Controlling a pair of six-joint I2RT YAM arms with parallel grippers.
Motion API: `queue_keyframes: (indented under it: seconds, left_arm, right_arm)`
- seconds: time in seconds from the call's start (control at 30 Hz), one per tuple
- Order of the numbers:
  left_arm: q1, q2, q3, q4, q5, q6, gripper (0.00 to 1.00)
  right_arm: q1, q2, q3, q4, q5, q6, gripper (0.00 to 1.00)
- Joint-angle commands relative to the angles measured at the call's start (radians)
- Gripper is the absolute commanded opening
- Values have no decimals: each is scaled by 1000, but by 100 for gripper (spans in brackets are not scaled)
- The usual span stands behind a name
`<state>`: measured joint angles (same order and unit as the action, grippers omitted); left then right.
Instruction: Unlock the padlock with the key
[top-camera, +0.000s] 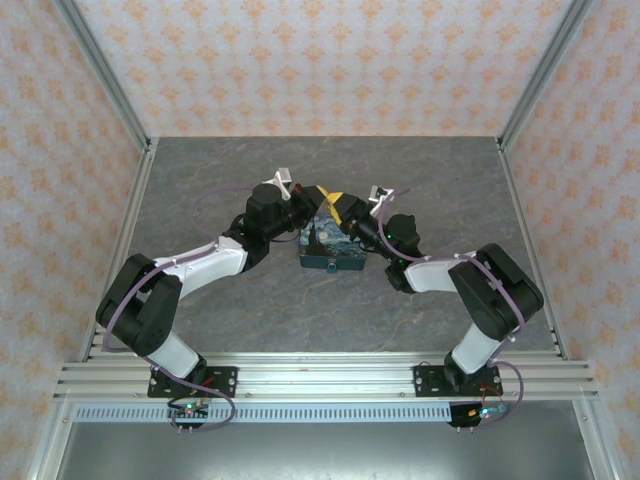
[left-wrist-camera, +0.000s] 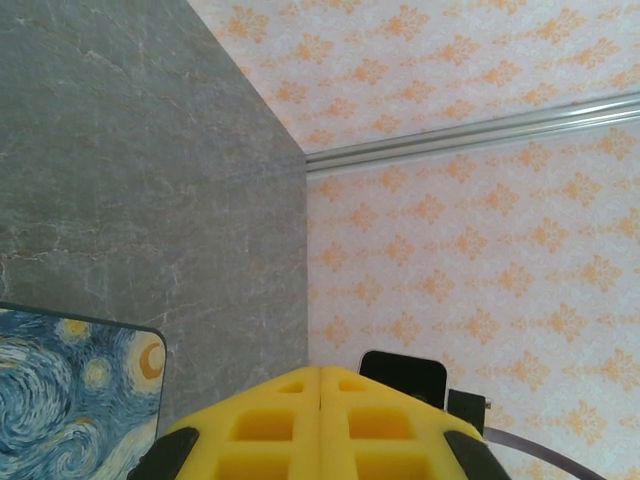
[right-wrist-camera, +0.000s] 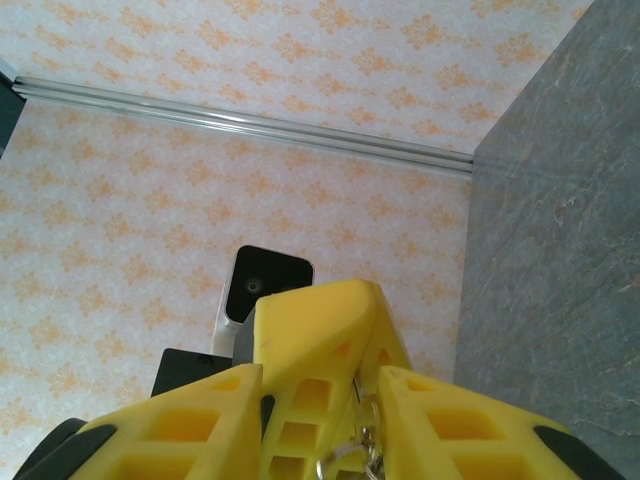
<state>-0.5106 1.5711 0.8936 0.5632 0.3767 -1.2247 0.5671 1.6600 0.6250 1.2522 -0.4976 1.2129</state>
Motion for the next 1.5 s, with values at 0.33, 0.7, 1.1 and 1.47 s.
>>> queue_keyframes:
  seconds: [0.33,0.7,1.1,1.47]
  left_arm:
    - [-2,-23,-8,114,-45,-18,0]
    - [-3,-33,-8,92,-42,-21,0]
    - [-6,-26,-2,93,-34,-43,0]
    - [-9,-16,7,89,-34,-44,0]
  right_arm:
    - [6,12,-44,-4,-5,1,47]
    - [-6,-71,-82,-3,80,-53,53]
    - [-10,-46,-11,-2,38,-88,52]
    - [14,0,35,13,18,-72,48]
